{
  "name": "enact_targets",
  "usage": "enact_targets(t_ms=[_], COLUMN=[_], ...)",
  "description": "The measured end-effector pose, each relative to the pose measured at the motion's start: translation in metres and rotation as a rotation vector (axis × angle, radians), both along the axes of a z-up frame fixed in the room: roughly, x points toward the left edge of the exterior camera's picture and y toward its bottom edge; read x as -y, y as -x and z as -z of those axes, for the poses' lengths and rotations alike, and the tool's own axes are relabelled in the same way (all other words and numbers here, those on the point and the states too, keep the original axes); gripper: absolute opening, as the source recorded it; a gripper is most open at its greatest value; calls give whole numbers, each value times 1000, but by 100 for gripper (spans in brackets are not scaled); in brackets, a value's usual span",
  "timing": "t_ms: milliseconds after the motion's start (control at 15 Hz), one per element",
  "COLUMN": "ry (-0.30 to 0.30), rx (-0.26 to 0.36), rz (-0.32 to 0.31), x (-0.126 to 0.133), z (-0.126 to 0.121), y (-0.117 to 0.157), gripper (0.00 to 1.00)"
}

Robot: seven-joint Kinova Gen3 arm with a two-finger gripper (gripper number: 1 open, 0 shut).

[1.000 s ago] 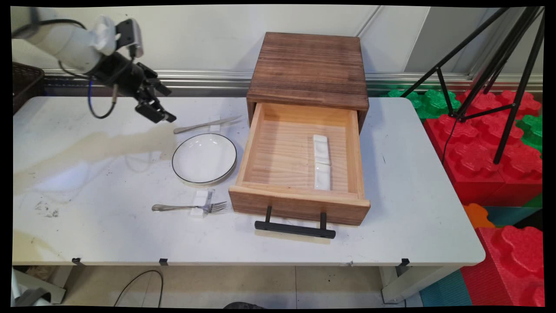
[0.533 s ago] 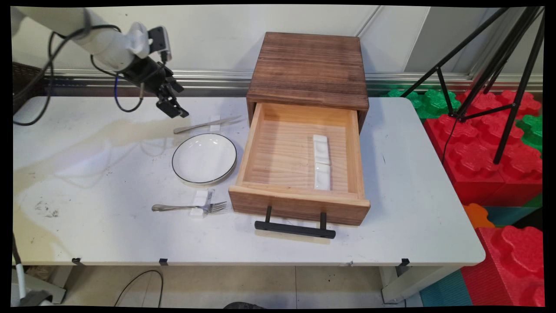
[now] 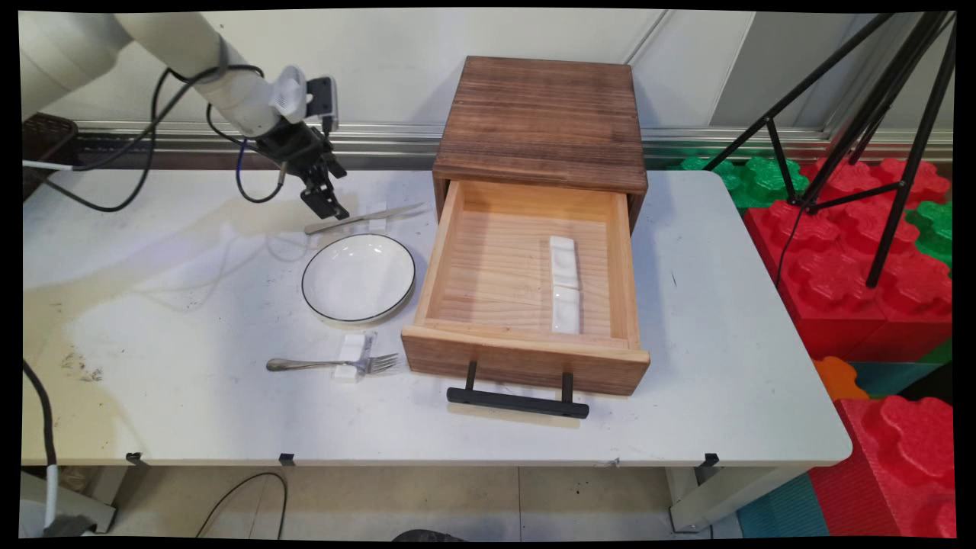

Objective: Pick up the knife from the left of the white plate

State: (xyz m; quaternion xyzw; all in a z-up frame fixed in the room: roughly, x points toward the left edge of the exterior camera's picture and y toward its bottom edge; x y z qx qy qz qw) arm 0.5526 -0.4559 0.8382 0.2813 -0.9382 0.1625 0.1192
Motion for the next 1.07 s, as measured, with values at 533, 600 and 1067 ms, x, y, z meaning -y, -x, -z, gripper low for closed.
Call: enact_targets(t_ms=[533,600,1067], ry=[-53,-59,-80], rx=[17,18,22], rz=[37,41,41], x=[24,26,34], z=[24,27,35], y=[4,5,6], gripper=[100,100,100])
